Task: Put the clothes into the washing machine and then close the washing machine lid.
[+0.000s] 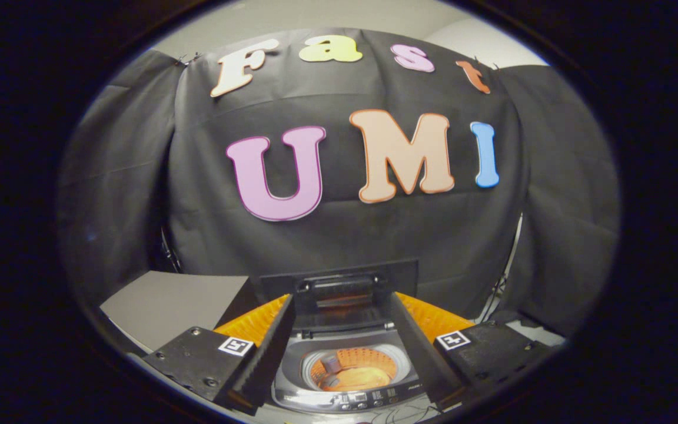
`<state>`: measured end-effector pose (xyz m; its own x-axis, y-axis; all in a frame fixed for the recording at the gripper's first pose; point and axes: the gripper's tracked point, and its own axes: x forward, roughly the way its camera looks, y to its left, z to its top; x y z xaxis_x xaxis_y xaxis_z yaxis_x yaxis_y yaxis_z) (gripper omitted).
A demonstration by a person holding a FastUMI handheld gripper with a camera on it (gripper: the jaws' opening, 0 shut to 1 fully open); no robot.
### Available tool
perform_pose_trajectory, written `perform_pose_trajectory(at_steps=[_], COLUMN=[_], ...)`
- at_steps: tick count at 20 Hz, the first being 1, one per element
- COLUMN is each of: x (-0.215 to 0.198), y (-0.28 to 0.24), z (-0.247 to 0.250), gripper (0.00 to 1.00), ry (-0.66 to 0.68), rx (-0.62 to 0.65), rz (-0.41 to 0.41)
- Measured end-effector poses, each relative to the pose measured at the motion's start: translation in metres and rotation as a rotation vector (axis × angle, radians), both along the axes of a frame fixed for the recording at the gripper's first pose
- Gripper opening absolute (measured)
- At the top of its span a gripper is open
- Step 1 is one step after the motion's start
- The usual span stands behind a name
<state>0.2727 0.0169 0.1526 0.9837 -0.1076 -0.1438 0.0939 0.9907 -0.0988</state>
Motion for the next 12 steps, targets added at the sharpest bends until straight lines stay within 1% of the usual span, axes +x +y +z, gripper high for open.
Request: perform_pose_trajectory(at_steps=[3, 7, 12], x=[0.026, 0.069, 0.123], y=[0.017, 0.028, 0.024], z=[0.018, 0.036, 0.046], gripper=[0.97, 0.97, 0.97], ry=[-0.035, -0.073, -0.156], rx=[0.044, -0.014, 0.012], rz=[0.044, 0.074, 0.051])
